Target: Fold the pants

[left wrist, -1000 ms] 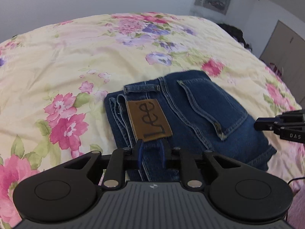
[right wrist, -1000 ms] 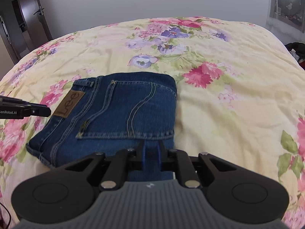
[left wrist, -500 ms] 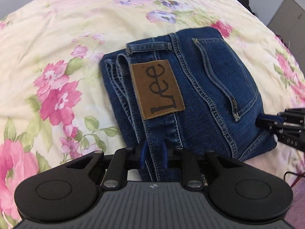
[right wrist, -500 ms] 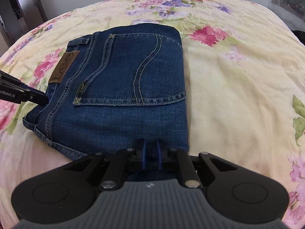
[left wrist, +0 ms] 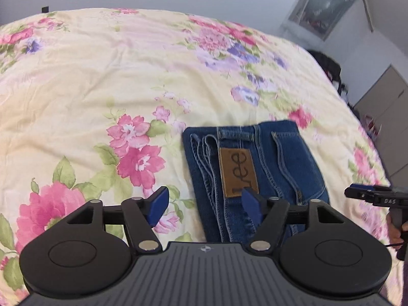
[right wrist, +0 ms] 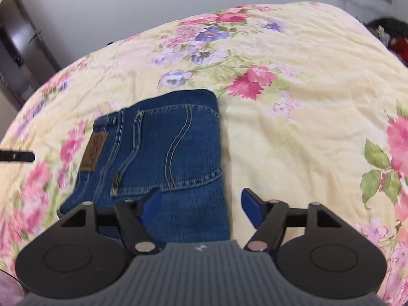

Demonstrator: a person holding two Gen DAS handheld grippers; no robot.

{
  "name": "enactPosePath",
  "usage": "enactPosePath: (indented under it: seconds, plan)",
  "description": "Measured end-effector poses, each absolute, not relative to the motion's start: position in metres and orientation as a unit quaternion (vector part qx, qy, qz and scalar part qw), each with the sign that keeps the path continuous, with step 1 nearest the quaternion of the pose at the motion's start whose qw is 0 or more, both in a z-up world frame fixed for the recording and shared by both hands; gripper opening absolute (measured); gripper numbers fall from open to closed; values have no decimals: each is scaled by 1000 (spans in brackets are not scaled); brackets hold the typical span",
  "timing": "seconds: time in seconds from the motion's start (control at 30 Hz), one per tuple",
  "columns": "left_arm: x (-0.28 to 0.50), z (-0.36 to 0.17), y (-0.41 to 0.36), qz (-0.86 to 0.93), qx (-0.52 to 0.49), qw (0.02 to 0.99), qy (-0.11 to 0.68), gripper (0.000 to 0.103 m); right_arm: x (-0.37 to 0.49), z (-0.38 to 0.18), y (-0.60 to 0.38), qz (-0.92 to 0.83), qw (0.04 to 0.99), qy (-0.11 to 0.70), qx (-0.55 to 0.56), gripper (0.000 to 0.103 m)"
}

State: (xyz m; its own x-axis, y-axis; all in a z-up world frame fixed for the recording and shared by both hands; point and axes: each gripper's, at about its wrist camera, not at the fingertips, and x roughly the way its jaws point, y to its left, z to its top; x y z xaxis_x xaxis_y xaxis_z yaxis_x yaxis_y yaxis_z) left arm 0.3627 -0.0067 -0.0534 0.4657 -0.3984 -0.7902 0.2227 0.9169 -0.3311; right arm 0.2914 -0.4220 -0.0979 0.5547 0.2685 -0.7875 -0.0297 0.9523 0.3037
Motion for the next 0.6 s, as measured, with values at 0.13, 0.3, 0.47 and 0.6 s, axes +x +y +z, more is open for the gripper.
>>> enactPosePath:
  seconds: [0.13,0.3,0.47,0.6]
  plan:
    - [369,-71,0,-184,-151,847,475,87,306,-103,-436,74,859,471,187,70]
    - [376,-108,0,-194,-224,834,465,89,321,-124,-451,69,839,474,257,70]
    - [390,-145,-3,-199,-272,815,472,89,336,-151,-463,75,820,474,314,69]
    - [401,-170,-8,-215,-304,796,477,89,347,-174,-465,89,805,480,337,63]
